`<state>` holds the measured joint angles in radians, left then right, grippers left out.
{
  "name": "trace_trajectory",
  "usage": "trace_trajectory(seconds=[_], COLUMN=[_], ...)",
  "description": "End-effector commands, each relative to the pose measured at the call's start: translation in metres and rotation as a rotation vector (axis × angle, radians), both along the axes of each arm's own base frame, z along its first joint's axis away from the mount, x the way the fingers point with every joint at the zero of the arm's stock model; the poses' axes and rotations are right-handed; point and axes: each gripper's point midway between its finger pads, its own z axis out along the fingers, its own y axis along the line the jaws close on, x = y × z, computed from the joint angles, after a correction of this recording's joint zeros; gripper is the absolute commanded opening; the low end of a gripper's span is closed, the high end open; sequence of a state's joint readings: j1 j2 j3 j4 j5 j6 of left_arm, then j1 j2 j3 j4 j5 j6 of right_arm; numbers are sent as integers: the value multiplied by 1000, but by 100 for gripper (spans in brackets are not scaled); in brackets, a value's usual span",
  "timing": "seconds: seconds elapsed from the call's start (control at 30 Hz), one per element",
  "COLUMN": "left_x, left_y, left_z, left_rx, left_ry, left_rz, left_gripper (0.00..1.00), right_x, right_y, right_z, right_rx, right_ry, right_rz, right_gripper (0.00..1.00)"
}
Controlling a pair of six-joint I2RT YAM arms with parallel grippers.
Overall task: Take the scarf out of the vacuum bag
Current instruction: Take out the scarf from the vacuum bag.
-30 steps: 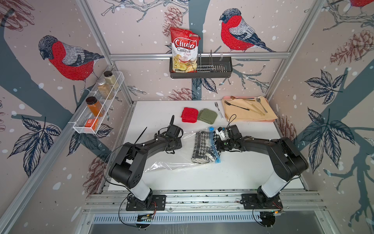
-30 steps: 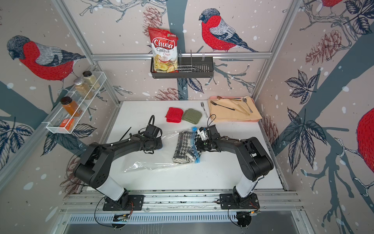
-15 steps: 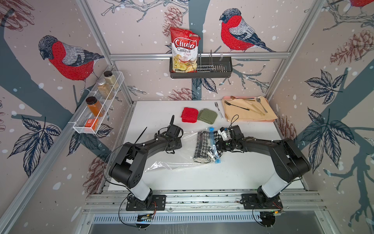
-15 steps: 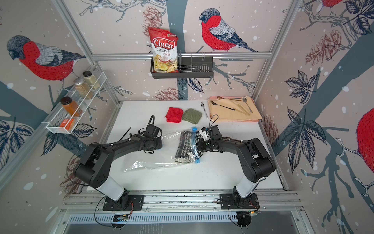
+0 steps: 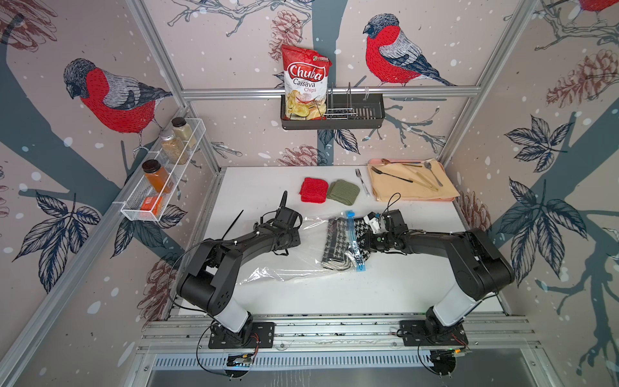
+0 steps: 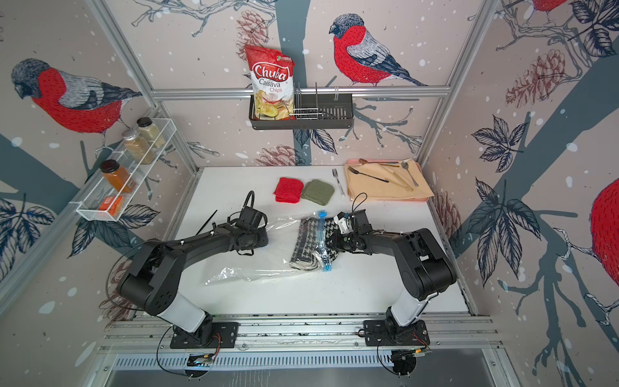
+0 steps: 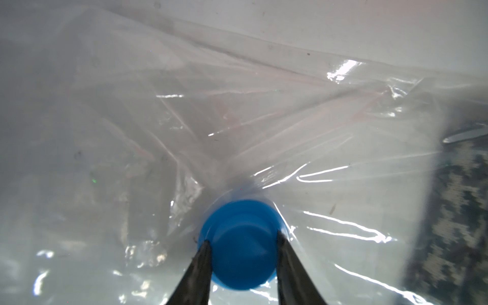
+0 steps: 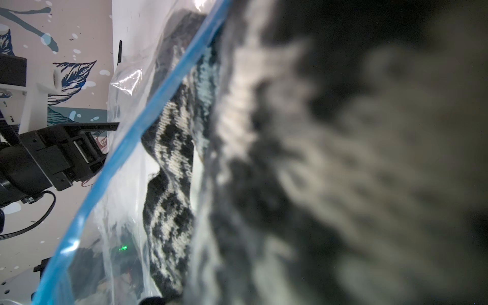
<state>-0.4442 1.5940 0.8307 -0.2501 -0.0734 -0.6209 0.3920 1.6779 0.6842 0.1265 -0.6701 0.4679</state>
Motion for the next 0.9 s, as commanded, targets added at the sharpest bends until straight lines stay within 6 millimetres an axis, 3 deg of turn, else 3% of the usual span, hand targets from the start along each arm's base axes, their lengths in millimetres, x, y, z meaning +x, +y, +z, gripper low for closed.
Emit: trace_trajectory(seconds=[0.0,0.87], left_x=[1,-5], left_y=[9,13], left_z=[1,1], left_rx=[40,50], left_ry=[-13,1], left_rz=[24,33], left_gripper=[7,7], right_x=[-2,-3], right_y=[-2,-5], right_z=[-2,2], right_rx=[-6,6], right_ry=[8,6], right_rz=[-1,-13], right_gripper=[0,0])
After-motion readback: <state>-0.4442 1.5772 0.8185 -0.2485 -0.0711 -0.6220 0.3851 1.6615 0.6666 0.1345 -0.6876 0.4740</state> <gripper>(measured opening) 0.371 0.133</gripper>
